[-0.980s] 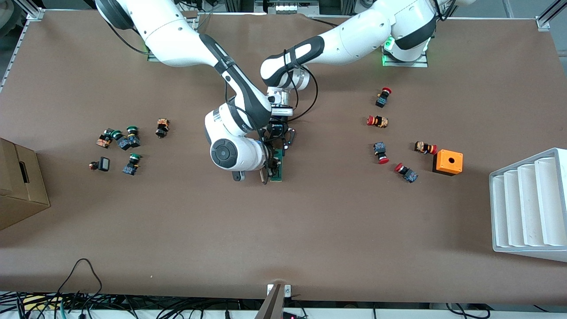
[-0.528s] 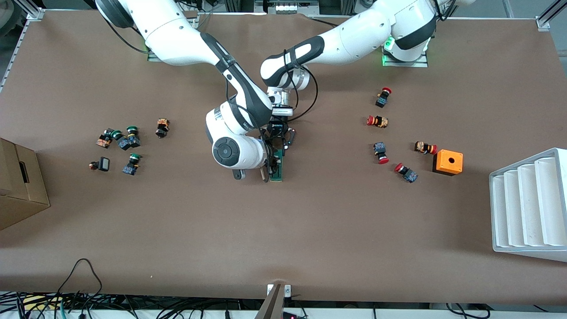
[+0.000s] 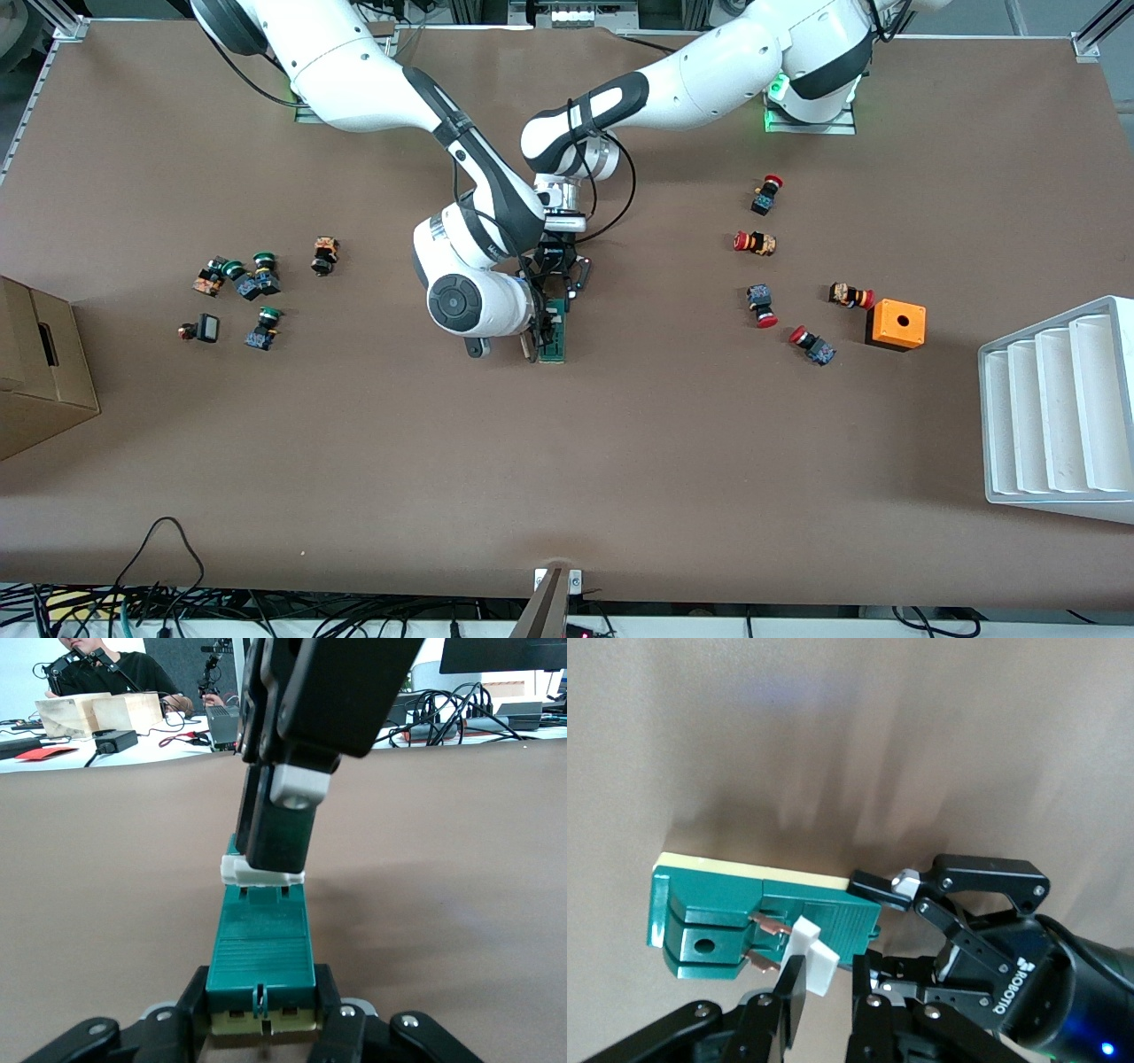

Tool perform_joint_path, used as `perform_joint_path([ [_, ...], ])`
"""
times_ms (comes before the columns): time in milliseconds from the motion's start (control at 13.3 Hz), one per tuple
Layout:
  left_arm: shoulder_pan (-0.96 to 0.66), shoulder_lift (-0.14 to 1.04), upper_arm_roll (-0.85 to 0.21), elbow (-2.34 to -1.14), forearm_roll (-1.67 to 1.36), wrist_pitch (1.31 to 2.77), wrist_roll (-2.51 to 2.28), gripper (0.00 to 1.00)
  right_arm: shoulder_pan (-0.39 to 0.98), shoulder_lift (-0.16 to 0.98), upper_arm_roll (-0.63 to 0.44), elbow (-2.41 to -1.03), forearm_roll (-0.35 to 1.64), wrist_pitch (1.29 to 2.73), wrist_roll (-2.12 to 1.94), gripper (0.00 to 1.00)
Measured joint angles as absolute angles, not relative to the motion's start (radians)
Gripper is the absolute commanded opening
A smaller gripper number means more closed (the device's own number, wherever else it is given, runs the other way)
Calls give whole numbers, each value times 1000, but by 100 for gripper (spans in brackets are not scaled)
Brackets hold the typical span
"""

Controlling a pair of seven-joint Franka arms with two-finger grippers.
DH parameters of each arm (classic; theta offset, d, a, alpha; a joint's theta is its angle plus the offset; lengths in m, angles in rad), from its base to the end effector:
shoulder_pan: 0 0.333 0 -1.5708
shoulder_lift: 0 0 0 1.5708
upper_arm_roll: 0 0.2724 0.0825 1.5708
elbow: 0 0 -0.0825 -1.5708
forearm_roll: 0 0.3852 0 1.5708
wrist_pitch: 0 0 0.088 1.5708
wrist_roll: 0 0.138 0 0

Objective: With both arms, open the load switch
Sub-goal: 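Push the white lever down with the right gripper to close it, then lift the right gripper away while the left gripper releases the switch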

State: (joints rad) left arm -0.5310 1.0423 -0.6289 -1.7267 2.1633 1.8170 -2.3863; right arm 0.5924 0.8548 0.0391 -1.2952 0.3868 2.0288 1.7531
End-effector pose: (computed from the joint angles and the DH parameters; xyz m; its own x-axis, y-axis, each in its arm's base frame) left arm 0.3458 -0.5271 0.0347 0.3842 -0.0415 0.9223 -0.0244 -0.9991 -0.0348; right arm 0.5502 0.4365 0.1667 0.1957 -0.9305 -0.3096 -0.9396 -0.2683 0.2124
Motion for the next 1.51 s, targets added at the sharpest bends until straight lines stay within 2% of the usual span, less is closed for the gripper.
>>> perform_joint_path([
  [452,-531,1042,-629,-1727,2163,1817,-2386,3,597,860,39,-1321,379,2082,1750,28],
  [603,-531,1042,-629,-1727,2163,1817,-2386,2,601,863,39,-1323,373,2092,1750,25],
  [1131,-531,1042,-629,-1727,2163,1817,-2386,2,606,866,39,-1325,365,2101,1750,27],
  [1206,-531,1042,-629,-1727,2163,1817,-2386,2,606,865,39,-1325,365,2102,1750,44],
  [1282,-531,1042,-629,-1727,2163,1817,-2386,2,606,865,38,-1325,365,2102,1750,68],
  [1357,-531,1042,-629,-1727,2163,1817,-2386,2,605,862,38,-1323,365,2101,1750,76],
  [1508,-531,1042,-629,-1727,2163,1817,-2386,2,598,850,33,-1302,365,2073,1750,83],
])
